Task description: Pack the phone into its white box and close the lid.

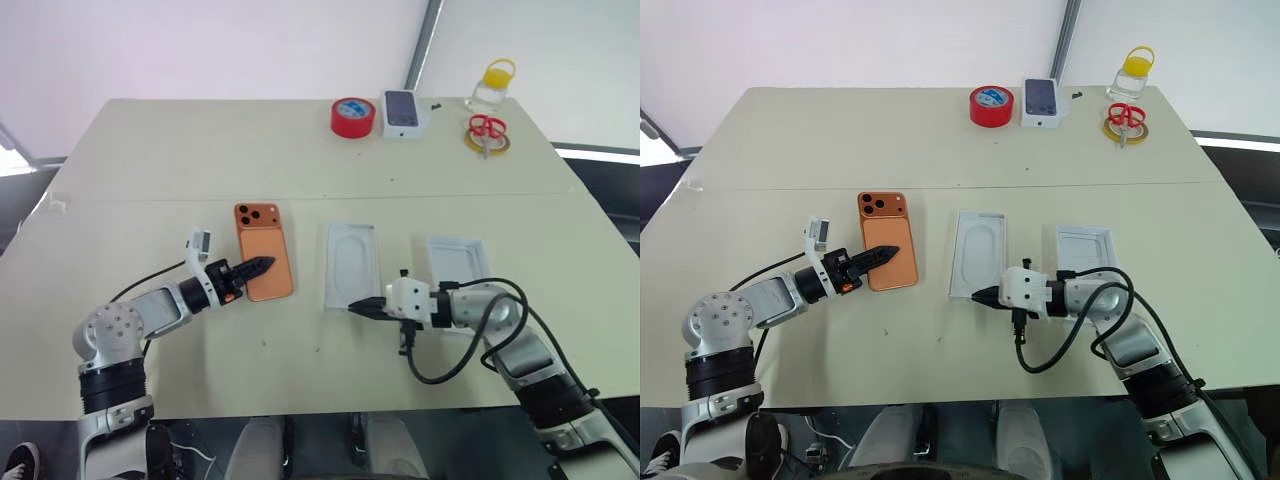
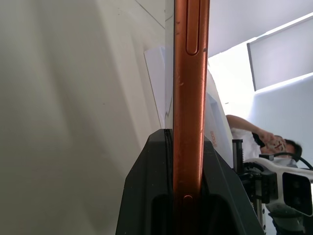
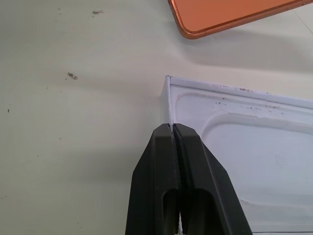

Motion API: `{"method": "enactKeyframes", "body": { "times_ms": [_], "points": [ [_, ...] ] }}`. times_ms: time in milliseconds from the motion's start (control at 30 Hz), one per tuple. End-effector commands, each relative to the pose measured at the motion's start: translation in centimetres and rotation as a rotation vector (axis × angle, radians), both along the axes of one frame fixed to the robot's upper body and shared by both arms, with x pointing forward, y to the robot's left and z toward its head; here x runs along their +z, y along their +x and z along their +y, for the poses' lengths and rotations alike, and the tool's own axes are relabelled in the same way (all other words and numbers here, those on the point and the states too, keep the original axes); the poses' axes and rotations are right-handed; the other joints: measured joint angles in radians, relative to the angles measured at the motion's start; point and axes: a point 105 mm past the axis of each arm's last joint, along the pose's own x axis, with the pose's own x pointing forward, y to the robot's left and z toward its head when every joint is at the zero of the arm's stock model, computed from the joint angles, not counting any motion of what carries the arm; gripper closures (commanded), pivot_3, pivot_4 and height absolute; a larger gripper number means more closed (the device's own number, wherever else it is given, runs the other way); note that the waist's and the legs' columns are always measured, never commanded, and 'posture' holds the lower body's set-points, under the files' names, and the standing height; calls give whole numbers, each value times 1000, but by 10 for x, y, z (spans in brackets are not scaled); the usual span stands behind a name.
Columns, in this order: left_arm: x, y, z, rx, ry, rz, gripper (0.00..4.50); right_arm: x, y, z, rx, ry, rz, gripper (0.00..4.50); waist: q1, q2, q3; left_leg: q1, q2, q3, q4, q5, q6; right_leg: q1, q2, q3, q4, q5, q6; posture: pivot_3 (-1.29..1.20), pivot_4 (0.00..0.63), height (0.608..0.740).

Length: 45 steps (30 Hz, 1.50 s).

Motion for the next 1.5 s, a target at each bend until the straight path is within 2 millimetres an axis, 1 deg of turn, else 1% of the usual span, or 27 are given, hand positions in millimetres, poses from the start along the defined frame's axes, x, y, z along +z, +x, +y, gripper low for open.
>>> {"method": "enactKeyframes", "body": {
  "times_ms": [33,133,233,333,467,567,667,767,833,867,933,1000,1033,1067,1133,1200,1233,1333,1500],
  "points": [
    [14,1,2,-5,-37,-62,4500,6,-2,4,25,2,-27,4468,0,0,0,0,0,0,0,0,0,0,0,0,0,0,0,0,150,740],
    [15,1,2,-9,-47,-58,4500,4,-3,4,38,-15,-24,4468,0,0,0,0,0,0,0,0,0,0,0,0,0,0,0,0,150,740],
    [18,3,0,-7,-68,-59,4500,3,-3,10,54,-12,-14,4468,-1,0,0,0,0,0,0,0,0,0,0,0,0,0,0,0,150,740],
    [27,8,-5,-2,-79,-83,4500,5,1,23,61,20,-14,4468,0,0,0,0,0,0,0,0,0,0,0,0,0,0,0,0,150,740],
    [44,17,-15,-9,-125,-112,4500,7,10,45,84,28,-56,4468,-1,0,0,0,0,0,1,1,-1,0,0,0,2,1,2,0,150,740],
    [49,23,-21,-15,-146,-110,4500,11,19,53,65,33,-86,4468,-1,0,0,1,0,0,1,1,-1,0,1,0,2,2,3,0,150,740],
    [47,30,-30,-8,-148,-94,4500,21,25,62,45,89,-68,4468,-1,0,0,1,-1,0,1,1,-2,0,0,0,4,2,3,0,150,740],
    [42,27,-42,-42,-154,-68,4500,28,19,66,69,130,-42,3589,1,0,0,1,-1,-1,1,1,-2,0,0,0,5,2,3,0,150,740],
    [38,22,-50,-74,-152,-53,4500,30,11,64,81,120,-20,2706,1,0,0,0,-1,-1,1,1,-2,0,0,0,5,2,3,0,150,740],
    [35,20,-54,-92,-149,-41,4500,34,7,61,91,114,-27,2164,0,0,0,0,-1,-1,1,1,-2,0,0,0,5,2,3,0,150,740],
    [28,17,-59,-110,-126,-28,4500,46,0,55,94,132,-26,1239,1,0,0,0,-2,-1,1,1,-1,0,-1,0,5,2,3,0,150,740],
    [23,18,-61,-109,-109,-17,4500,60,-4,43,68,175,17,1239,1,0,1,0,-2,-1,1,1,-1,0,-1,0,5,2,3,0,150,740],
    [24,18,-62,-117,-121,-16,4500,63,-2,34,35,166,5,1239,2,0,1,0,-2,-1,1,1,-1,0,-1,0,5,2,3,0,150,740],
    [25,18,-63,-125,-122,-22,4500,62,1,25,3,148,7,1239,2,0,1,0,-2,-1,1,1,-1,0,-1,0,5,2,3,0,150,740],
    [21,19,-66,-145,-92,-11,4500,52,5,6,-54,82,15,1239,2,0,1,1,-2,-1,1,1,-1,0,-1,0,5,1,2,0,150,740],
    [18,22,-67,-155,-56,-7,4500,44,9,-7,-100,32,8,1239,2,0,1,1,-2,-1,1,1,-1,0,0,0,5,0,0,0,150,740],
    [19,23,-68,-169,-61,0,4500,42,10,-10,-110,24,7,1239,2,0,1,1,-2,-1,1,1,-1,0,0,0,5,0,0,0,150,740],
    [20,27,-70,-187,-55,4,4500,40,11,-7,-116,25,-2,1239,-1,-1,1,1,-2,-1,1,1,-1,0,0,0,5,0,1,0,150,740],
    [16,29,-70,-195,-27,9,4500,37,11,-4,-118,26,-13,1239,0,-1,1,1,-2,-1,1,1,-1,0,0,0,5,2,3,0,150,740]
  ]
}}
